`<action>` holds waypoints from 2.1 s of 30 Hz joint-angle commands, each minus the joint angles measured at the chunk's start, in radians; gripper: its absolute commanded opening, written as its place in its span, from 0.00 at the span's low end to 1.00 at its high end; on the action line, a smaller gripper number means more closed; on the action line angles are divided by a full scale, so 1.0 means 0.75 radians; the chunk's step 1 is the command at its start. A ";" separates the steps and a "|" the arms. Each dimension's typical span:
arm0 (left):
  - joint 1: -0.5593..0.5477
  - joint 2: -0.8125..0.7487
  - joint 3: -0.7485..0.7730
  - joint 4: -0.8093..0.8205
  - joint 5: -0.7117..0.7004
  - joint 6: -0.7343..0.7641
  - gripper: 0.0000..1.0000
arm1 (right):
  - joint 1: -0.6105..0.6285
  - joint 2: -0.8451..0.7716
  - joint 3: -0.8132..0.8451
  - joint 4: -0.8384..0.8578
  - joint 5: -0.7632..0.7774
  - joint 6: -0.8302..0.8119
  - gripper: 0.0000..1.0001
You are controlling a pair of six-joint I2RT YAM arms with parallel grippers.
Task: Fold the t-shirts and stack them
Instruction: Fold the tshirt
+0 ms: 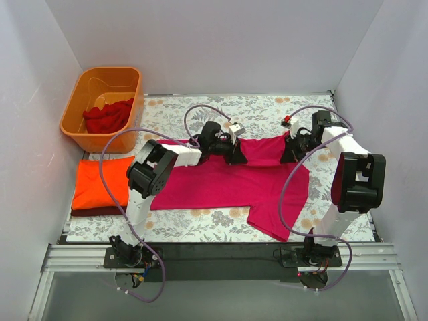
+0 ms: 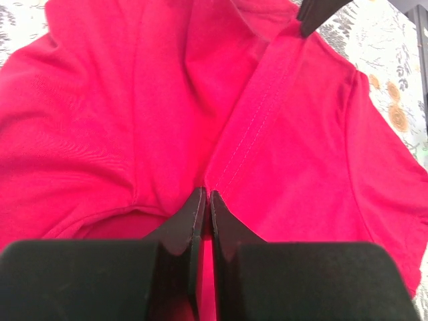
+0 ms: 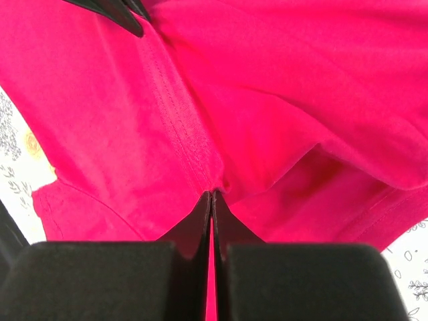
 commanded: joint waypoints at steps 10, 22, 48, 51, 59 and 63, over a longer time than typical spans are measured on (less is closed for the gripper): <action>-0.030 -0.153 0.000 -0.057 0.009 0.059 0.24 | -0.010 -0.043 0.046 -0.221 0.067 -0.203 0.23; 0.144 -0.407 -0.049 -0.224 -0.029 0.008 0.26 | -0.131 0.302 0.608 -0.208 -0.040 0.205 0.39; 0.641 -0.405 -0.004 -0.983 -0.518 0.104 0.36 | -0.170 0.712 0.846 0.007 0.161 0.461 0.02; 0.658 -0.356 0.041 -1.022 -0.545 0.108 0.36 | -0.207 0.714 0.844 0.038 0.245 0.450 0.01; 0.674 -0.337 0.088 -1.016 -0.447 0.163 0.36 | -0.235 0.677 0.828 0.069 0.276 0.383 0.01; 0.674 -0.380 0.086 -1.024 -0.404 0.200 0.36 | -0.235 0.592 0.799 -0.001 0.239 0.299 0.53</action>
